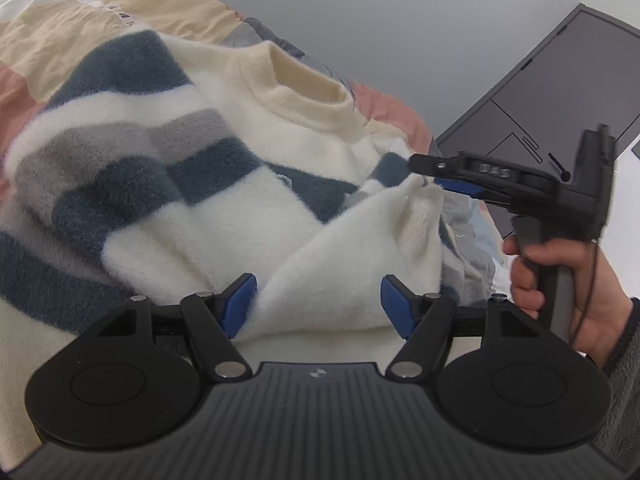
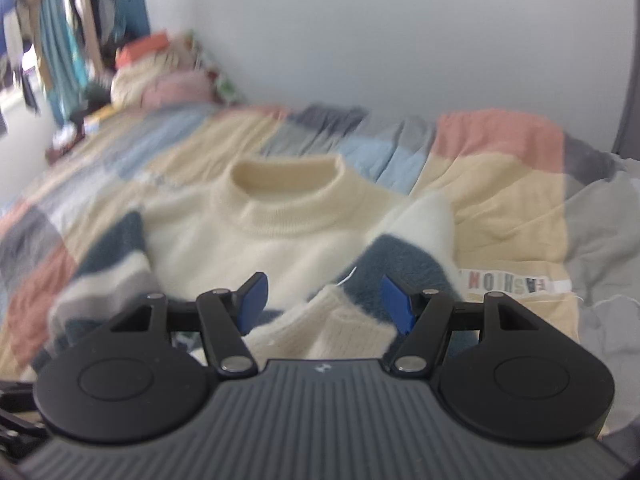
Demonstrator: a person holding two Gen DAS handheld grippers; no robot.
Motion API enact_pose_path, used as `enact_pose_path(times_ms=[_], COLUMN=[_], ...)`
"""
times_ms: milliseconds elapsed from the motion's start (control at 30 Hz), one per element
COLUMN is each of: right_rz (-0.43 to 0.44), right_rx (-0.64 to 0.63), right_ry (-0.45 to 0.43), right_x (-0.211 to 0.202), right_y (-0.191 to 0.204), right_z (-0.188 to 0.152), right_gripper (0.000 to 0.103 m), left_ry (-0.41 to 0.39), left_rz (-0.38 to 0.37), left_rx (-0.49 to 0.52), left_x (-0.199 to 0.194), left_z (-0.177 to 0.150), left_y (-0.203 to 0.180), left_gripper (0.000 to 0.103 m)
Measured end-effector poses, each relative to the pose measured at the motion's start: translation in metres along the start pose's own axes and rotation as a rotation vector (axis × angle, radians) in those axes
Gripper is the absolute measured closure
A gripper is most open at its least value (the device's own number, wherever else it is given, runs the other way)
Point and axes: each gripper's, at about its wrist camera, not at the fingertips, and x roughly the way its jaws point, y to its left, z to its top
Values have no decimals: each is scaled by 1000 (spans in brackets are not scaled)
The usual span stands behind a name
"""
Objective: Fold large clothes
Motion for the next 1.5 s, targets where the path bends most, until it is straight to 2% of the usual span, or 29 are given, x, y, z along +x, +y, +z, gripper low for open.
enact_pose_path(times_ms=[167, 200, 233, 333, 433, 567, 667, 767, 800, 900, 1000, 1100, 1233, 1367, 1400, 1467, 1500], right_rz=[9, 13, 23, 52, 93, 128, 139, 119, 115, 114, 128, 108, 126, 147, 143, 165, 182], right_rx=[-25, -40, -62, -54, 8, 8, -1, -8, -11, 56, 127, 130, 200, 211, 207, 210, 220], right_ry=[55, 60, 48, -19, -72, -129, -178, -227, -242, -263, -231, -202, -184, -158, -146, -125, -127], right_x=[20, 21, 19, 0, -29, -73, -110, -141, -151, -173, -184, -188, -183, -170, -165, -151, -144], right_y=[6, 8, 11, 10, 6, 13, 21, 29, 31, 28, 21, 19, 12, 18, 20, 24, 26], right_z=[0, -2, -4, -7, -10, -19, -33, -55, -62, -81, -100, -116, -120, -112, -108, -97, -91], right_gripper=[39, 52, 80, 91, 93, 94, 95, 96, 99, 99, 99, 99, 96, 95, 92, 70, 42], left_ry=[-3, -3, -2, -13, -24, -36, -50, -75, -86, -114, -138, -142, -137, -136, -132, -123, -119], left_rz=[1, 1, 2, -10, -25, -22, 8, 72, 85, 149, 202, 226, 233, 251, 251, 245, 244], left_rx=[3, 2, 1, -32, -76, -95, -84, -73, -72, -61, -65, -102, -128, -91, -87, -82, -78], left_x=[1, 1, 1, -2, -9, -20, -31, -46, -52, -72, -91, -104, -111, -109, -106, -102, -99], left_z=[-1, -1, -1, -2, -4, -8, -12, -14, -15, -18, -23, -32, -41, -44, -44, -43, -43], left_y=[0, 0, 0, 6, 13, 12, 7, 2, 2, -1, 1, 6, 6, -3, -5, -7, -7], left_gripper=[30, 30, 30, 30, 30, 30, 30, 30, 30, 30, 30, 30, 30, 30, 30, 30, 30])
